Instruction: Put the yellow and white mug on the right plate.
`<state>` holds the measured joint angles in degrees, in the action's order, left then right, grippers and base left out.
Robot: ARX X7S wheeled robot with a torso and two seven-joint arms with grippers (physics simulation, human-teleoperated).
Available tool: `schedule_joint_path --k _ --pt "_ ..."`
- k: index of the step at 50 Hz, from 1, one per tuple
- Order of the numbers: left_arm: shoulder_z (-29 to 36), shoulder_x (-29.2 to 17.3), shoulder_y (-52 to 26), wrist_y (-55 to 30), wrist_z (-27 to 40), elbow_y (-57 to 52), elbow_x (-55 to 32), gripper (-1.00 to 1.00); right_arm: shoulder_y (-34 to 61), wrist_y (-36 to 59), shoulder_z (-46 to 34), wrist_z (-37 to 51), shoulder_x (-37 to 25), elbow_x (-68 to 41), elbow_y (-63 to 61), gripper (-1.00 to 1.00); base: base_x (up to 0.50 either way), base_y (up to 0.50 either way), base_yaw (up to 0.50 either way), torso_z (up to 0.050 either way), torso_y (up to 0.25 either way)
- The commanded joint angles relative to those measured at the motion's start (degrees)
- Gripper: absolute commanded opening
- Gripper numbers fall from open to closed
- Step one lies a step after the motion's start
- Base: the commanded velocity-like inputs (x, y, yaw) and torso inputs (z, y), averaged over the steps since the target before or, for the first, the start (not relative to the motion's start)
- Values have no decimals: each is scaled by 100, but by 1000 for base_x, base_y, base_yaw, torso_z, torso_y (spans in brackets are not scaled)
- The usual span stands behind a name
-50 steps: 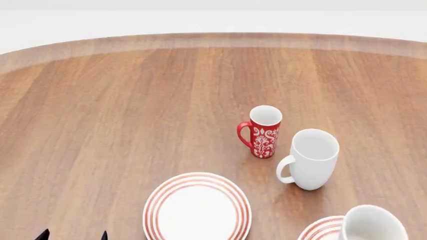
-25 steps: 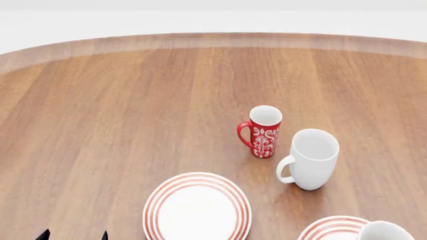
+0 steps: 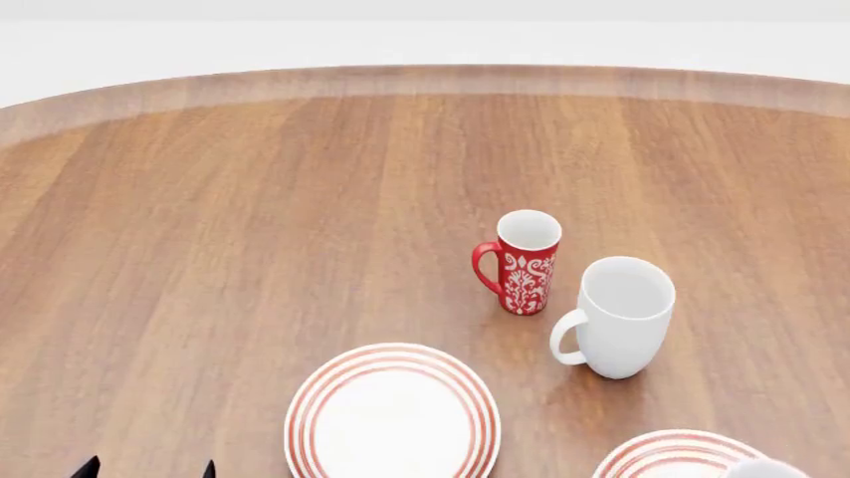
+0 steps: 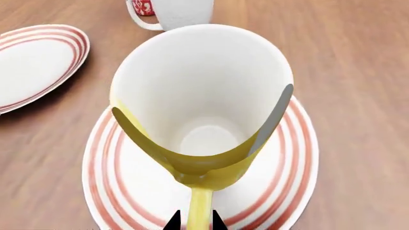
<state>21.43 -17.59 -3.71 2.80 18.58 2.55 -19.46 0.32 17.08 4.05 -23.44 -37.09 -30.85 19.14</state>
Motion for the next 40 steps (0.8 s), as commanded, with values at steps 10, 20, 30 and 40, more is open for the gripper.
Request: schedule_joint_path --k 10,20,30,40 --pt "25 -15 -17 14 12 22 -20 100 467 -58 -333 21 155 350 674 -100 0 0 0 0 0" --pt "39 -23 -14 25 21 23 -28 100 472 -112 -380 43 167 423 760 -100 0 0 0 0 1" --pt "51 -23 -31 43 27 61 -29 100 505 -202 -341 110 185 450 847 -100 0 0 0 0 0" --pt "62 -32 -30 44 44 47 -37 100 516 -243 -258 214 206 431 913 100 0 0 0 0 0"
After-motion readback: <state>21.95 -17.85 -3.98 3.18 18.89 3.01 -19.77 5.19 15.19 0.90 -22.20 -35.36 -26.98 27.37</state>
